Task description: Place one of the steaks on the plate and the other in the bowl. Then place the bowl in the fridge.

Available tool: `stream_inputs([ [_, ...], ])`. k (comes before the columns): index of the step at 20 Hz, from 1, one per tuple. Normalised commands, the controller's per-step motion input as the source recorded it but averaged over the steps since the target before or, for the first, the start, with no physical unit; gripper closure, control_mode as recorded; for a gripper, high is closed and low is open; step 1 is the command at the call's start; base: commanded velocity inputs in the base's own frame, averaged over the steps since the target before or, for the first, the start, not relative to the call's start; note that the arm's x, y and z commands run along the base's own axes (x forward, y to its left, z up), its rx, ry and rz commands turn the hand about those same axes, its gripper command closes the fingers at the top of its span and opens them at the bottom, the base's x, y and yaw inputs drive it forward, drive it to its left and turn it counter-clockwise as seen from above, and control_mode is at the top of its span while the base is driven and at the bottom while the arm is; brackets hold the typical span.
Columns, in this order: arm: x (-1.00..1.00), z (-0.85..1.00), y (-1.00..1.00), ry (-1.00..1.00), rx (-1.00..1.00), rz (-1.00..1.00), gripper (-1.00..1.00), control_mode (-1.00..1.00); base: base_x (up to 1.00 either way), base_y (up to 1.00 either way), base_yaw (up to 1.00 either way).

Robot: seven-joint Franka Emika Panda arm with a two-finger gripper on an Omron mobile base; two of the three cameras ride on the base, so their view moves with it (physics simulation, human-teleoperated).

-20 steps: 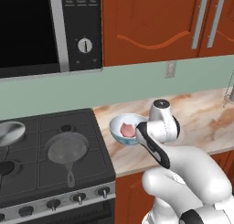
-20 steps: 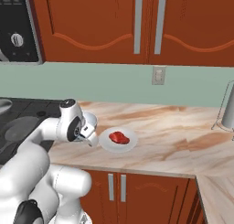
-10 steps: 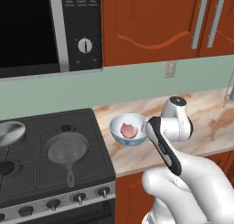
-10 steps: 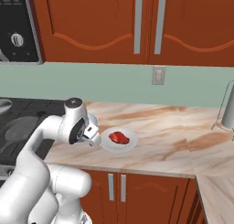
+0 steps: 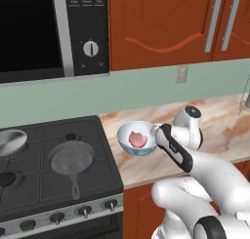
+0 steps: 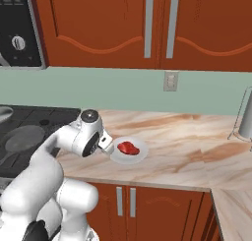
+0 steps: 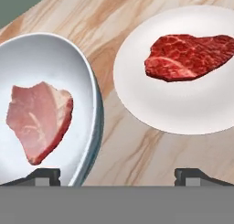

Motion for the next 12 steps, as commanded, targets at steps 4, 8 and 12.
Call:
stream_inputs([
  [4, 0.79, 0.50, -0.17, 0.31, 0.00, 0.00, -1.00, -1.00, 0.00, 0.00, 0.00],
  [8, 0.42, -0.02, 0.01, 0.07, 0.00, 0.01, -1.00, -1.00, 0.00, 0.00, 0.00],
  [12, 0.24, -0.36, -0.02, 0.01, 0.05, 0.04, -1.00, -1.00, 0.00, 0.00, 0.00],
])
